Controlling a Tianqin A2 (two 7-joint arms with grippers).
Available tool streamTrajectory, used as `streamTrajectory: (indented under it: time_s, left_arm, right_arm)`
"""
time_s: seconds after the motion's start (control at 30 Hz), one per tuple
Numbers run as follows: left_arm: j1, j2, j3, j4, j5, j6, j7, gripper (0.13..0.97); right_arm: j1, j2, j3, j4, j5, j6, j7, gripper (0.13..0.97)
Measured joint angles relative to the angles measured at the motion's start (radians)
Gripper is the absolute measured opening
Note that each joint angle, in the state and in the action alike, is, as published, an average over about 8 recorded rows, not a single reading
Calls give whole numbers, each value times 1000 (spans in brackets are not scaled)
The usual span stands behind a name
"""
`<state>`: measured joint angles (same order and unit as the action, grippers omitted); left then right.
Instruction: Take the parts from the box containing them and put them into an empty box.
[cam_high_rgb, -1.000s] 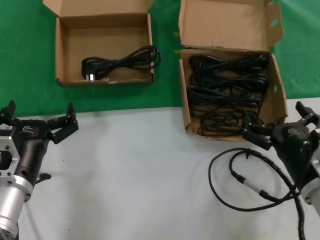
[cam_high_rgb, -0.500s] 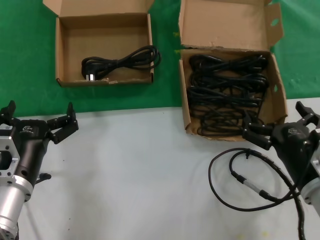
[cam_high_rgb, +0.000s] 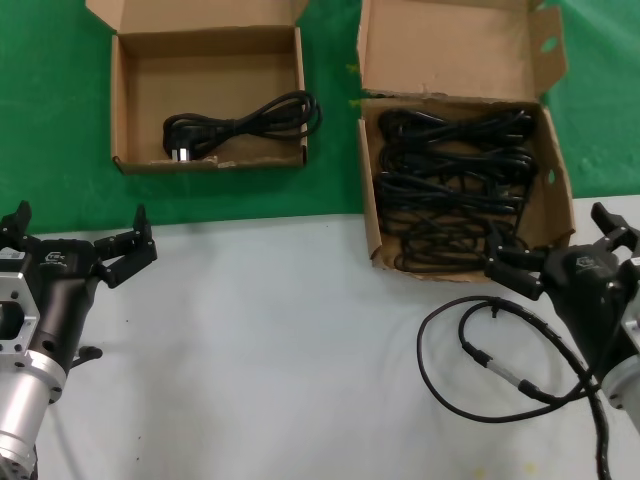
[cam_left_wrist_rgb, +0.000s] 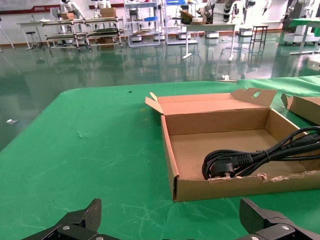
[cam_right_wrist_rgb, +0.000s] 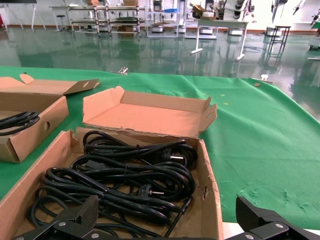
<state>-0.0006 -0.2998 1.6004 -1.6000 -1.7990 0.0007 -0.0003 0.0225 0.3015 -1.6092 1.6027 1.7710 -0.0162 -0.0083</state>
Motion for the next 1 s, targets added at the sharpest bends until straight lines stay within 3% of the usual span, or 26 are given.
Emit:
streamTrajectory:
  time_s: [1.0]
  left_arm:
    - [0,0,0,0,0,0,0,966]
  right_arm:
    - [0,0,0,0,0,0,0,966]
